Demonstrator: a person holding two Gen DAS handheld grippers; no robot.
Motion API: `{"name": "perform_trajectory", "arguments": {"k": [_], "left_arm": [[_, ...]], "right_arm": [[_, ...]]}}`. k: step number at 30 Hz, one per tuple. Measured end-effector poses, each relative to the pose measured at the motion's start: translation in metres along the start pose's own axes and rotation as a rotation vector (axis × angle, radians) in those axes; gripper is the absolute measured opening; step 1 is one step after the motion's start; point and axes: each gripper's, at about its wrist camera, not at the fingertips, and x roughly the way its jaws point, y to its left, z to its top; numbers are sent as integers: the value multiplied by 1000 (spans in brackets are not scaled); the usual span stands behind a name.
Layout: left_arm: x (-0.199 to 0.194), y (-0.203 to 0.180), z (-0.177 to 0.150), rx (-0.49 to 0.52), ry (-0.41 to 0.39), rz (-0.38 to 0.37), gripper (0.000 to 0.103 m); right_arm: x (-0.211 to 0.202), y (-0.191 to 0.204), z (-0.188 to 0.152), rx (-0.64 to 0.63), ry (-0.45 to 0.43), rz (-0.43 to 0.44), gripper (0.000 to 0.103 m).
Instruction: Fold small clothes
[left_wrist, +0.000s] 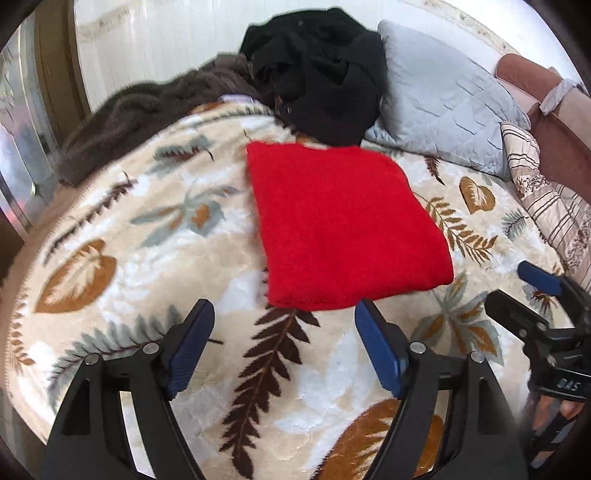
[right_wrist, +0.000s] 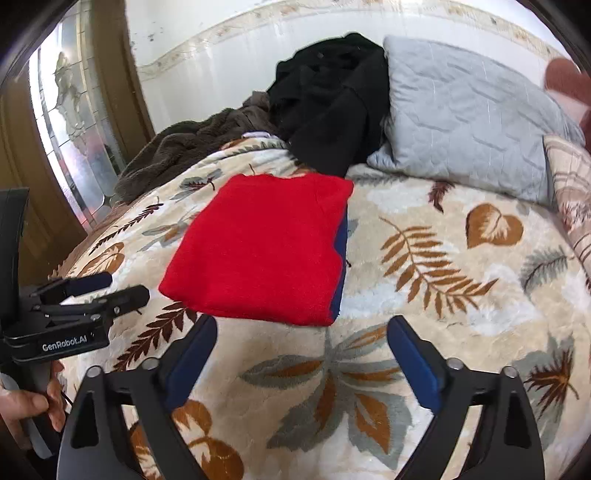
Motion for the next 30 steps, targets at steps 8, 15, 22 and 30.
{"name": "perform_trajectory", "arguments": {"k": [8, 15, 22, 30], "left_arm": [[-13, -3, -6, -36, 6, -13, 88], [-20, -9, -15, -19, -8, 43, 88], [-23, -11, -19, 7, -26, 48, 88], [-34, -13, -18, 4, -63, 74, 103]], "right_arm": [[-14, 4, -6, -38, -8, -38, 103], [-20, -5, -10, 24, 1, -36, 103], [-22, -6, -9, 67, 11, -17, 103], [-32, -7, -6, 66, -13, -31, 103]]}}
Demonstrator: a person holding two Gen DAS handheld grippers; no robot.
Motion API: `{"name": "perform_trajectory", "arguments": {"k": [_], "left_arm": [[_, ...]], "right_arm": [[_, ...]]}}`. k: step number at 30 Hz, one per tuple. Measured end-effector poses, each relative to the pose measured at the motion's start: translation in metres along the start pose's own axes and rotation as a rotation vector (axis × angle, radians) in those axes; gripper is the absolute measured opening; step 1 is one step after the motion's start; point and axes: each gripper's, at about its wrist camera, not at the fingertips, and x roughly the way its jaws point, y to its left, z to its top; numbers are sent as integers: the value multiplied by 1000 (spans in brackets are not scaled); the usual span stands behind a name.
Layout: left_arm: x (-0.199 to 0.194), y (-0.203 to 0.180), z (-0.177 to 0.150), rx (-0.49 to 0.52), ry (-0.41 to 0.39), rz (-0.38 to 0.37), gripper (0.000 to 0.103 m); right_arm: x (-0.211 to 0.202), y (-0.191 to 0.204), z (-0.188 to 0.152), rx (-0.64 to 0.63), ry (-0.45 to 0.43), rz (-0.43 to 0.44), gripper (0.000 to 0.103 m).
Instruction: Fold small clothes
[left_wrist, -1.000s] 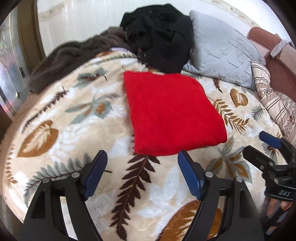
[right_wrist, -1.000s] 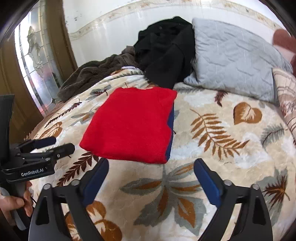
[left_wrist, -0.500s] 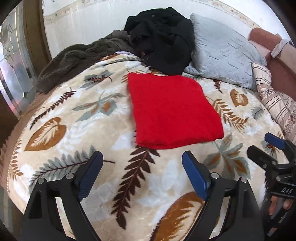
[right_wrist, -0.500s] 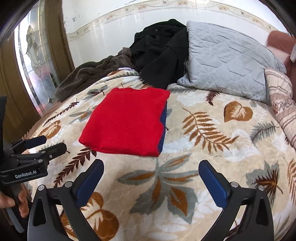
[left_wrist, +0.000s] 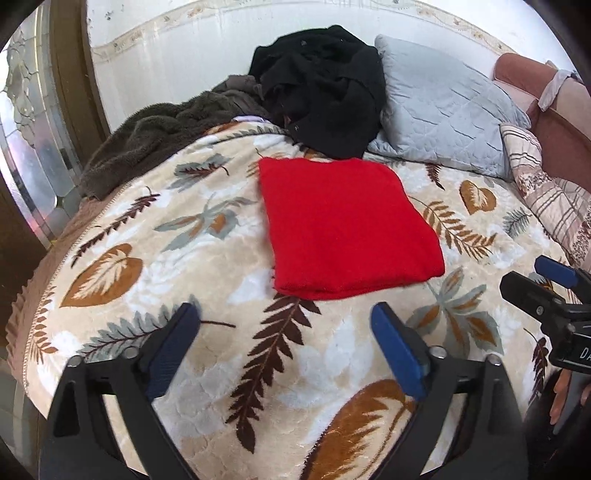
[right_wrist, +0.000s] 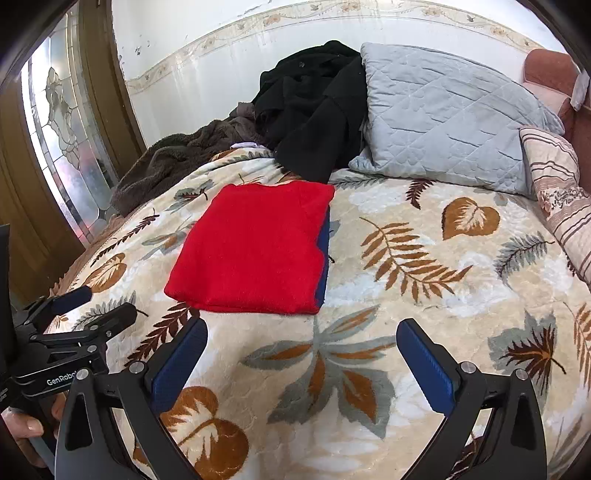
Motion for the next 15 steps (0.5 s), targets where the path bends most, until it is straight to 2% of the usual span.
{"name": "perform_trajectory", "arguments": {"k": [15], "left_arm": [[-10, -3, 5, 1, -20, -9, 103]], "right_arm": [[-9, 0, 4, 6, -16, -1, 103]]}}
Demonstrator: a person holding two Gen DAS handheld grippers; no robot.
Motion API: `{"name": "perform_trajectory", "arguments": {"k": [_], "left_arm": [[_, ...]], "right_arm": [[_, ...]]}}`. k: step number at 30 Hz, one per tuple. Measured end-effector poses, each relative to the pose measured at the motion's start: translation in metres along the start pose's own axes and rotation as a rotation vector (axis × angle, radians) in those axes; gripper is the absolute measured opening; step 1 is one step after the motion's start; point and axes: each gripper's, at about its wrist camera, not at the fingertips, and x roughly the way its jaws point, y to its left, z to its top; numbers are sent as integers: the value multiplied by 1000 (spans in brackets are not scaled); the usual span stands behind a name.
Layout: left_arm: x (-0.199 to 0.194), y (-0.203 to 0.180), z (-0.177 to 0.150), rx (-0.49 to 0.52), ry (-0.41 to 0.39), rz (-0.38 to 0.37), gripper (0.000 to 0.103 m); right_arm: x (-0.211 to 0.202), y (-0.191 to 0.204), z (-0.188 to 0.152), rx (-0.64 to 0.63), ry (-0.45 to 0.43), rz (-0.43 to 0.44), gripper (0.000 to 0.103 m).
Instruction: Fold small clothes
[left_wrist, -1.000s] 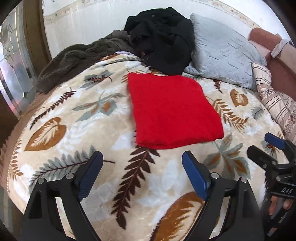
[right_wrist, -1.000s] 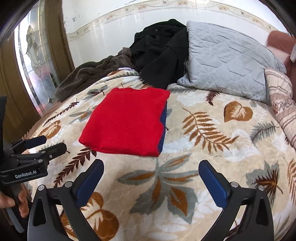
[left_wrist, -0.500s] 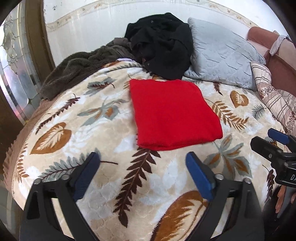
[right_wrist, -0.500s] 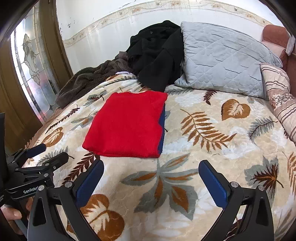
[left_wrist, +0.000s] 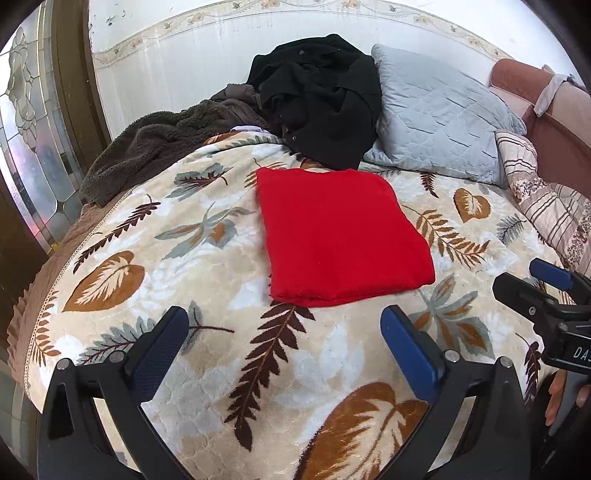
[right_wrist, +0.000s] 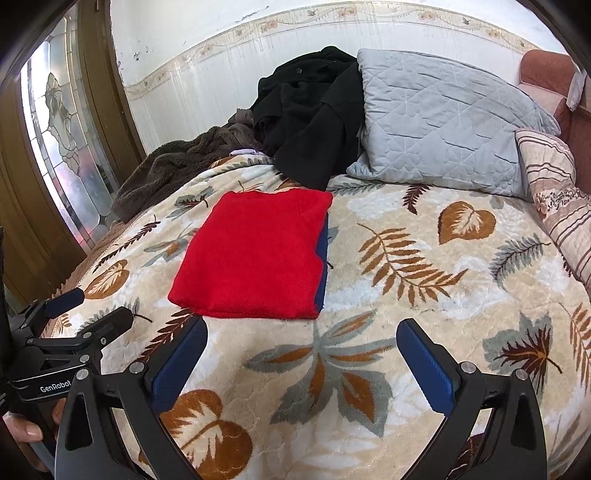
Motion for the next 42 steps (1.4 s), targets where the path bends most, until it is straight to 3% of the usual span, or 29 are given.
{"name": "perform_trajectory", "arguments": {"k": [42], "left_arm": [[-2, 1, 7, 17, -4, -25, 103]], "right_arm": [[2, -5, 2, 3, 5, -11, 103]]}}
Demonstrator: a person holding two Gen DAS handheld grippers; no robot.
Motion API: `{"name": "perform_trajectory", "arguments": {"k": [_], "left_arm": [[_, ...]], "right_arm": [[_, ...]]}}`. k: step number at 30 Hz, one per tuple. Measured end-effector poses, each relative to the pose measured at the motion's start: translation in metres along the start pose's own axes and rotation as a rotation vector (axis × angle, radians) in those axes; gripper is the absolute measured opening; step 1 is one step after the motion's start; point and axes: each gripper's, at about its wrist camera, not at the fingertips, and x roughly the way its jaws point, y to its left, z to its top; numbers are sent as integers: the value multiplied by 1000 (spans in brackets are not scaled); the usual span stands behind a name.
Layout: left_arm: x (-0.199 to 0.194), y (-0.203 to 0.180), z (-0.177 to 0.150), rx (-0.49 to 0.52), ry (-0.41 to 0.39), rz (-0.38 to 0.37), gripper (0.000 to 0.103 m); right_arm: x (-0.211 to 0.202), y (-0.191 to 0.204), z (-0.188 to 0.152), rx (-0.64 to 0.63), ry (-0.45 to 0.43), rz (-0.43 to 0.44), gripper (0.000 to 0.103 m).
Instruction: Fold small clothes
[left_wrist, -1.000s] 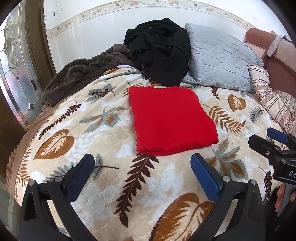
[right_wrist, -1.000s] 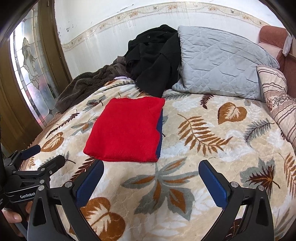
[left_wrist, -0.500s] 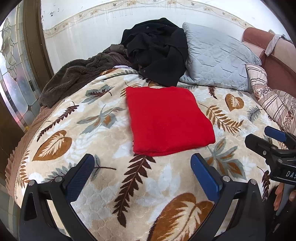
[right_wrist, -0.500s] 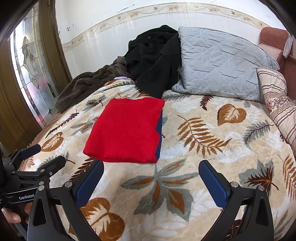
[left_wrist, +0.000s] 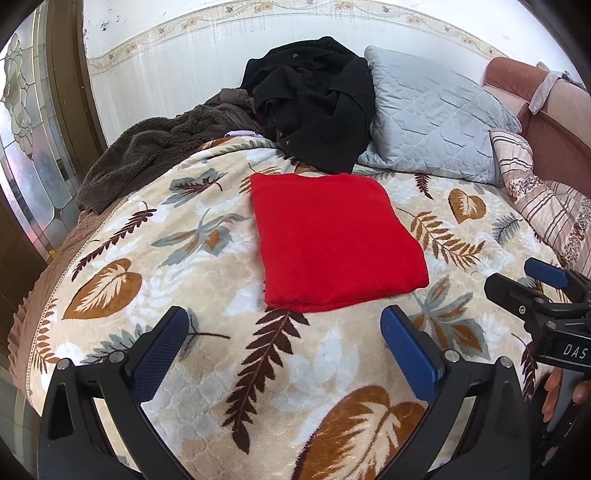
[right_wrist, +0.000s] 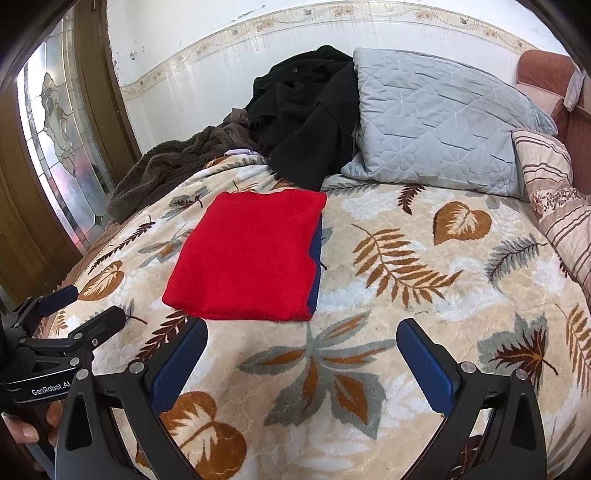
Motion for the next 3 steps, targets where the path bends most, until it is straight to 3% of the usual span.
{"name": "perform_trajectory", "arguments": {"k": [3], "left_arm": [[1, 0, 0, 2, 3, -10, 103]], "right_arm": [[1, -1, -1, 2, 1, -2, 103]]}}
